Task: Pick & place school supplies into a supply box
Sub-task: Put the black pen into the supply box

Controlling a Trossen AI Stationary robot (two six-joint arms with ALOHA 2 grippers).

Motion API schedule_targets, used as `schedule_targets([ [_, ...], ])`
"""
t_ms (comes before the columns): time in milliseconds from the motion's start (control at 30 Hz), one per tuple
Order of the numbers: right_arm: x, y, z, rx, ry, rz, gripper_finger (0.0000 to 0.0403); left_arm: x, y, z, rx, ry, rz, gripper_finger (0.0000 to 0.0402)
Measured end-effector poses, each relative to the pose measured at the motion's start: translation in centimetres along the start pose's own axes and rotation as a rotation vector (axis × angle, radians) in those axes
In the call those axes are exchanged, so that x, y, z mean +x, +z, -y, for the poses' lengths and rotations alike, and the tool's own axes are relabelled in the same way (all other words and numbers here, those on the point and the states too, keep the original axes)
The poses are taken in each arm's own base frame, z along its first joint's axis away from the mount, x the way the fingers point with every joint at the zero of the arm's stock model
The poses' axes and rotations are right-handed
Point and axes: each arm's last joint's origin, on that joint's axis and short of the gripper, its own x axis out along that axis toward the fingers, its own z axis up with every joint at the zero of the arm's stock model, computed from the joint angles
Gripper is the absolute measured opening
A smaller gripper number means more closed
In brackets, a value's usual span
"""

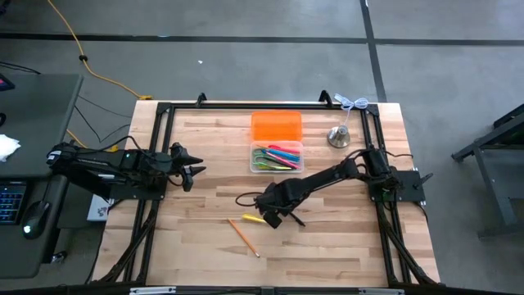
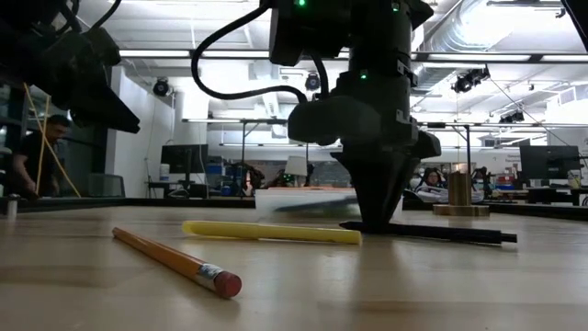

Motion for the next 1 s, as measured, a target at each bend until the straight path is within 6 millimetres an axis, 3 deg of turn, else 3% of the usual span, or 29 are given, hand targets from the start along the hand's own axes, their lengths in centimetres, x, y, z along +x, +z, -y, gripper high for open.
schedule_targets([
  [433, -5.1, -0.6, 1.2, 0.009, 0.072, 0.064, 0.0002, 0.0, -0.1, -0.1, 0.005, 0.009, -0.008, 0.0179],
  [767, -7.8, -1.0, 1.8, 0.003, 0.157, 0.064, 0.0001, 0.0, -0.1, -0.1, 0.004, 0.010, -0.006, 0.0179],
  [1000, -12.2, -1.3, 2.5, 0.005, 0.329, 0.173, 0.0001, 0.0, -0.1, -0.1, 0.004, 0.012, -0.006, 0.0179],
])
